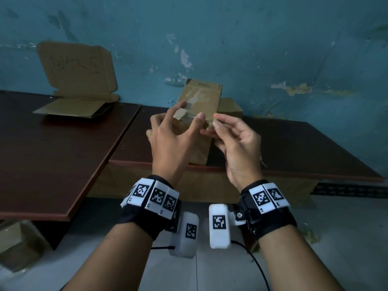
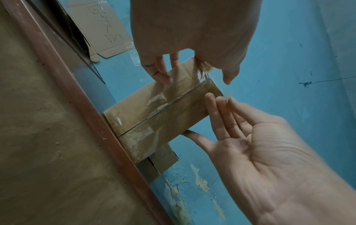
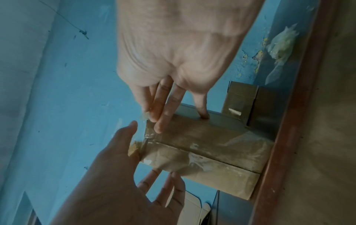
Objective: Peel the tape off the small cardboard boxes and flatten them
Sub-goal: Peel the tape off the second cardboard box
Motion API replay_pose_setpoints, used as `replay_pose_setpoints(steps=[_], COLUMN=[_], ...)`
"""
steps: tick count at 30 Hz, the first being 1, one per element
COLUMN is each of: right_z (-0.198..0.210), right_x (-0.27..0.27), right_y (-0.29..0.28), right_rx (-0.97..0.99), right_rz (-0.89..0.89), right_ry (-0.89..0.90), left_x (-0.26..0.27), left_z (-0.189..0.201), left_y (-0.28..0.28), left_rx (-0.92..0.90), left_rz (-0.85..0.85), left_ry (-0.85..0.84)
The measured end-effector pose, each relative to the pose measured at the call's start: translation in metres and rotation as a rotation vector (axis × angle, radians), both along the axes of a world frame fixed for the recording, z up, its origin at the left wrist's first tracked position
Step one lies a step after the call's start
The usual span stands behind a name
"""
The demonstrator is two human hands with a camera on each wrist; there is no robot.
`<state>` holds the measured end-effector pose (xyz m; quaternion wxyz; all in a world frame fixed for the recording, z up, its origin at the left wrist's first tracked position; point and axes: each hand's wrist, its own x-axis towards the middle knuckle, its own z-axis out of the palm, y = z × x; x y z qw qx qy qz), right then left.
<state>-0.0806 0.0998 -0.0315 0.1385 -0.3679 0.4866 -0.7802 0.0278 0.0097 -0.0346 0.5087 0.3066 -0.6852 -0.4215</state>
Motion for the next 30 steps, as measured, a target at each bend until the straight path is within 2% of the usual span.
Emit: replay_pose_setpoints(steps=[5, 14, 24, 30], right_z=[-0.002, -0.003, -0.006, -0.008], right_x=[-0.004, -0.008, -0.007, -0.009], right_y=[-0.005, -0.004, 0.002, 0.004], right_rx=[0.016, 0.046, 0.068, 0.088], right_rz=[-0.144, -0.446, -0.465, -0.444], right_ry=[0.092, 0.413, 0.308, 0.231], left_x=[0.002, 0.000, -0.012, -0.013], left_z=[0.003, 0.000, -0.017, -0.012], left_y=[0.003, 0.005, 0.004, 0.007], left_rx=[0.042, -0.004, -0.018, 0.034], left_rz=[-0.035, -0.082, -0.291, -0.298], left_ry=[-0.008, -0.046, 0.043, 0.094])
